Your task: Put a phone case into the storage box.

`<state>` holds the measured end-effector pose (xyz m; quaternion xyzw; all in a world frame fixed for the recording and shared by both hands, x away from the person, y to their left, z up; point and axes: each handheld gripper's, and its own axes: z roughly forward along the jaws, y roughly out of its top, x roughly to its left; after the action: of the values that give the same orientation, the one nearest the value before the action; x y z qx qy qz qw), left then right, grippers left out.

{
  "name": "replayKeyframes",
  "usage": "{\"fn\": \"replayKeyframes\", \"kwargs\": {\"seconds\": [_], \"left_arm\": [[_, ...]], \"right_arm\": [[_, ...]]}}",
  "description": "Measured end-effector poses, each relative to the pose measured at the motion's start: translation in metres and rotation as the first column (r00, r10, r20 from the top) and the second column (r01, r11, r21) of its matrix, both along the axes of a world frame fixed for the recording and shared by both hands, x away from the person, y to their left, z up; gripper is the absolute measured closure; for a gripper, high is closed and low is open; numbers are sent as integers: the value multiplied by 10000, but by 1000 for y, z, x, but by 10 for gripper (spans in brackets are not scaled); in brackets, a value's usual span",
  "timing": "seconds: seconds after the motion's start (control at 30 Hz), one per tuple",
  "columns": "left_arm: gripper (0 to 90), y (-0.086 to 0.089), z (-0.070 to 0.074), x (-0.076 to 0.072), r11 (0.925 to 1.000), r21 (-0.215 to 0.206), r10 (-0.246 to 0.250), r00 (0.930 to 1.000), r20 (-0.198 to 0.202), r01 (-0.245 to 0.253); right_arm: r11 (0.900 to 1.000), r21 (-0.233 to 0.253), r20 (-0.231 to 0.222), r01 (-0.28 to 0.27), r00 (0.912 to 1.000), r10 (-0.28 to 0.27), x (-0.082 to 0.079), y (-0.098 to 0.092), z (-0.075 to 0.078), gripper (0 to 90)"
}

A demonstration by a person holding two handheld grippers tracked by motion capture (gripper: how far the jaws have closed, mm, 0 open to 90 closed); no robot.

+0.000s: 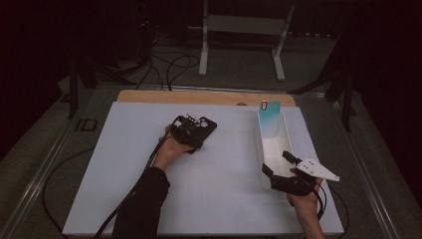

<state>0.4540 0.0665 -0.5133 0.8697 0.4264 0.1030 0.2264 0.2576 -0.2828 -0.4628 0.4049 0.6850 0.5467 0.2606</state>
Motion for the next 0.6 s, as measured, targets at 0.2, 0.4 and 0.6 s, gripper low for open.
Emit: {"fn": "replayKeyframes", "kwargs": {"seconds": [0.2,0.4,0.6], "left_arm": [[180,1,2,-5,9998,-141,-144,9999,20,144],[178,2,9,-12,9988,-340,-338,9988,363,350],[175,7,22,-25,9961,-757,-382,9952,904,451]], "right_arm": [[10000,33,34,47,10000,-47,0,-2,1,87],[10000,16,-4,69,10000,-69,0,-2,1,87],[10000,-22,-188,-47,9998,46,1,0,2,88]]}}
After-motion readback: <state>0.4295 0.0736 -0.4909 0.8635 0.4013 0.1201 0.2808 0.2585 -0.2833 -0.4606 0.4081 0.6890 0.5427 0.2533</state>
